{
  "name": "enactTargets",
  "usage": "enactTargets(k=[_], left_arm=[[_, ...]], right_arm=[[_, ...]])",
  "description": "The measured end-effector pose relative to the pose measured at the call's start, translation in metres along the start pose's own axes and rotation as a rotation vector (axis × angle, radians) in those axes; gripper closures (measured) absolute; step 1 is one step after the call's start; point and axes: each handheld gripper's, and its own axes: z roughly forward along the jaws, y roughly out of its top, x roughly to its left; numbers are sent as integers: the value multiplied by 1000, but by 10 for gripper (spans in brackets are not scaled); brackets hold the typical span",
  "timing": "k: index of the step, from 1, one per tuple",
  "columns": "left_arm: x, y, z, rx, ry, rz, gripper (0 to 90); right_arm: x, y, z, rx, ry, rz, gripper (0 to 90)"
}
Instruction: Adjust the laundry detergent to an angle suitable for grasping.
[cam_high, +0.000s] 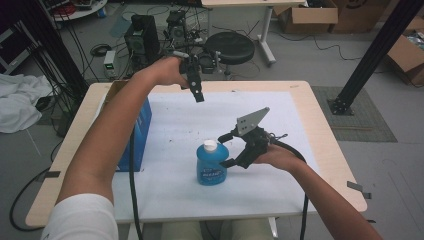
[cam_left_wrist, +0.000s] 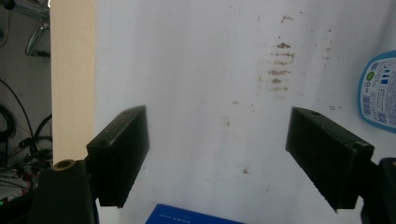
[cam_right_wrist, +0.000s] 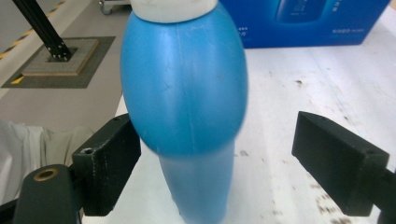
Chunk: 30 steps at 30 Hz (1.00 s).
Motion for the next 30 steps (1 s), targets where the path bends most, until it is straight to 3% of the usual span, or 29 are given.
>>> enactTargets(k=[12,18,24,30], left_arm=[[-1,-1,-2,-2,1,-6,219],[-1,-1,-2,-4,1,-6,217],[-1,-1,-2,-7,1,-6,214],[-1,0,-3,-7,2,-6,213]], right_arm=[[-7,11,-38,130,-39,12,152],[-16,16,-60,192,-71,43,153],[-30,20,-83,219,-133,82,154],[-50,27,-99,300,-206,113,155]])
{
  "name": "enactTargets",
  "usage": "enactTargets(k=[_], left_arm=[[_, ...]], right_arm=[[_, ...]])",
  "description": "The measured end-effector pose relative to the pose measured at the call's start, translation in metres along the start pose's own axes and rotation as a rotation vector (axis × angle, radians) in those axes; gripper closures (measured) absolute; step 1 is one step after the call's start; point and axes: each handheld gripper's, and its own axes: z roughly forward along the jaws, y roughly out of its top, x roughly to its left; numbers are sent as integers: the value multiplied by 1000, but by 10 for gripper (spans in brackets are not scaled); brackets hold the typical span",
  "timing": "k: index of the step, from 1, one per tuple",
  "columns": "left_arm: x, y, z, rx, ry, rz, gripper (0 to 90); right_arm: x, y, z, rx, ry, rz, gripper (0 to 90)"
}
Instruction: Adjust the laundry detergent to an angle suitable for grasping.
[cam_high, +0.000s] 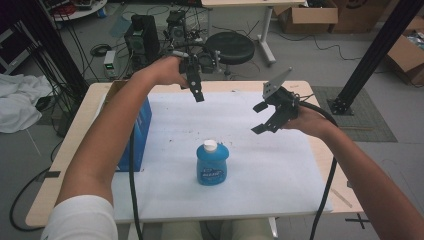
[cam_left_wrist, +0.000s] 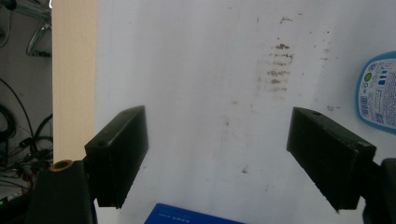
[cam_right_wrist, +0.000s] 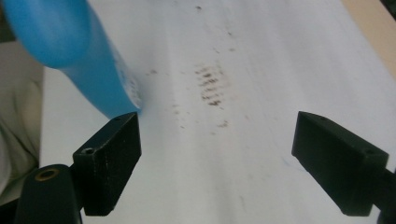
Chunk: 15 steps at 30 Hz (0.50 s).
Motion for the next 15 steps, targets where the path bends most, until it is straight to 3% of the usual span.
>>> enactTargets(k=[9,15], left_arm=[[0,1,0,0,1,2,212],[0,0,0,-3,7,4,213]], right_arm=[[-32,6,-8,81,-78,59,155],[-42,4,-7,101,-101,78,156]])
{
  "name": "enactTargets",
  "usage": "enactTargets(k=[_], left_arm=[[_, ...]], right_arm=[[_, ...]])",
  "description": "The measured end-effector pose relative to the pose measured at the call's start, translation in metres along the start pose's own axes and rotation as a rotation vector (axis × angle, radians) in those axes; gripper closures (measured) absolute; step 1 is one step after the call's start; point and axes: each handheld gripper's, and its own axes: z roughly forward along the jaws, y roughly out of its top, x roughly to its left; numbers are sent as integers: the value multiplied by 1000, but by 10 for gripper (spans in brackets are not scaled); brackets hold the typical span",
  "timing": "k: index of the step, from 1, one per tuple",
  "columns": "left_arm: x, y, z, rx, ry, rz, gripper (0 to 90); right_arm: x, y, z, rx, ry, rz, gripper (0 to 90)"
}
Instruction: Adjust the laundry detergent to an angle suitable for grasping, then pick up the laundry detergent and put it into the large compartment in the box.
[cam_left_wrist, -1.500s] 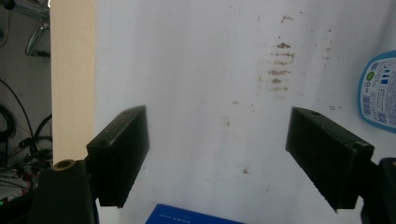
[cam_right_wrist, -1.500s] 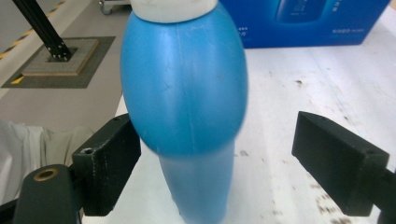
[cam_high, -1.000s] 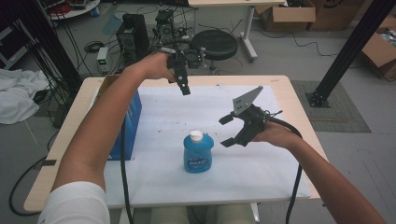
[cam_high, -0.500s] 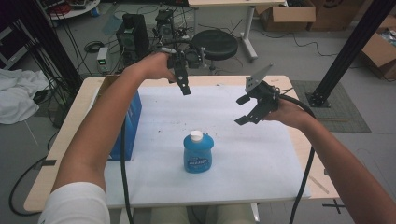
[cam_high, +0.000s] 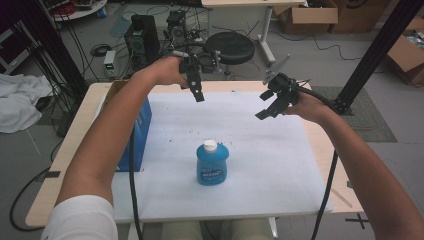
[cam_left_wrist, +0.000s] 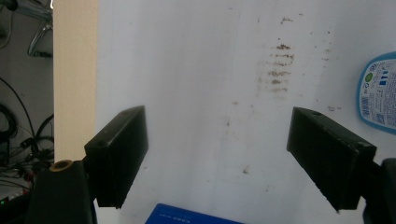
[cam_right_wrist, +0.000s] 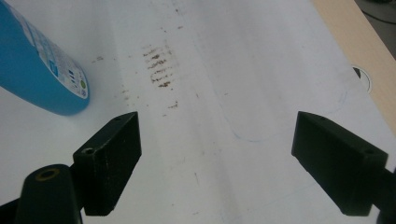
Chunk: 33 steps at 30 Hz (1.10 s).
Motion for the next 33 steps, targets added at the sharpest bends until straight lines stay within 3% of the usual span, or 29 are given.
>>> enactTargets(k=[12,33], left_arm=[[-2,1,-2,-7,-1,-7,213],[-5,-4,-1,3,5,-13,214]], right_arm=[[-8,1,0,19,-28,9,162],[-4,7,4,57,-10,-9,162]])
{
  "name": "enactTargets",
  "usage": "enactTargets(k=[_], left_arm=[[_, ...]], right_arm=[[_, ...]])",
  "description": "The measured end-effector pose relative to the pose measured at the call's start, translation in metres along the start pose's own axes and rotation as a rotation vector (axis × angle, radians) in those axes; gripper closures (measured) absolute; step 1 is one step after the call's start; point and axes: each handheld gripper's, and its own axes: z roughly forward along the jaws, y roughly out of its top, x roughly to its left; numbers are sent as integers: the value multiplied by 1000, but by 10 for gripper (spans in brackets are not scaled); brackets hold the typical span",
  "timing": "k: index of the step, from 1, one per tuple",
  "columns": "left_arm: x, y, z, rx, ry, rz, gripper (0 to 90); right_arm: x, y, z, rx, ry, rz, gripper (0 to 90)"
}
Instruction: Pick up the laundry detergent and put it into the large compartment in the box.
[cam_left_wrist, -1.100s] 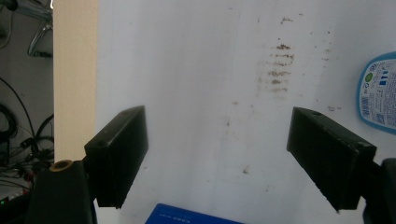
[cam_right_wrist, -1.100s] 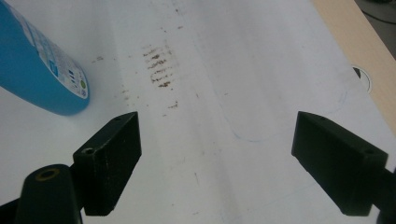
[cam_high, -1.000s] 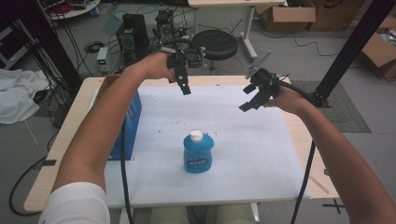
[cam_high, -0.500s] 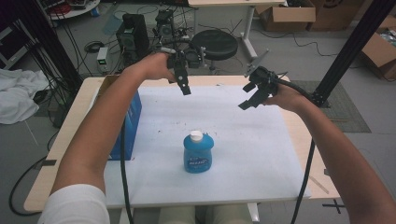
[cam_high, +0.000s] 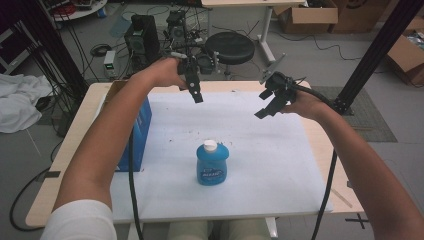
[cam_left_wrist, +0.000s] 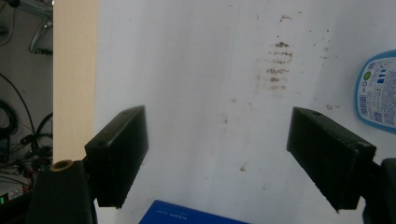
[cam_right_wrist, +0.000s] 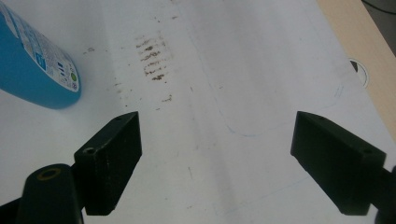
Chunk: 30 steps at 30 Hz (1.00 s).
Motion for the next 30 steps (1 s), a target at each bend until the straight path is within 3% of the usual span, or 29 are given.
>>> enactTargets(k=[13,21,30], left_arm=[[-8,-2,-9,-5,1,-15,214],[-25,-5,-25,-24,-4,-37,211],[-50,-6,-32,-19,6,-24,209]], right_arm=[[3,-1,-3,0,-7,-1,163],[10,0,-3,-10,-3,-12,161],[17,-2,-3,-14,5,-21,158]])
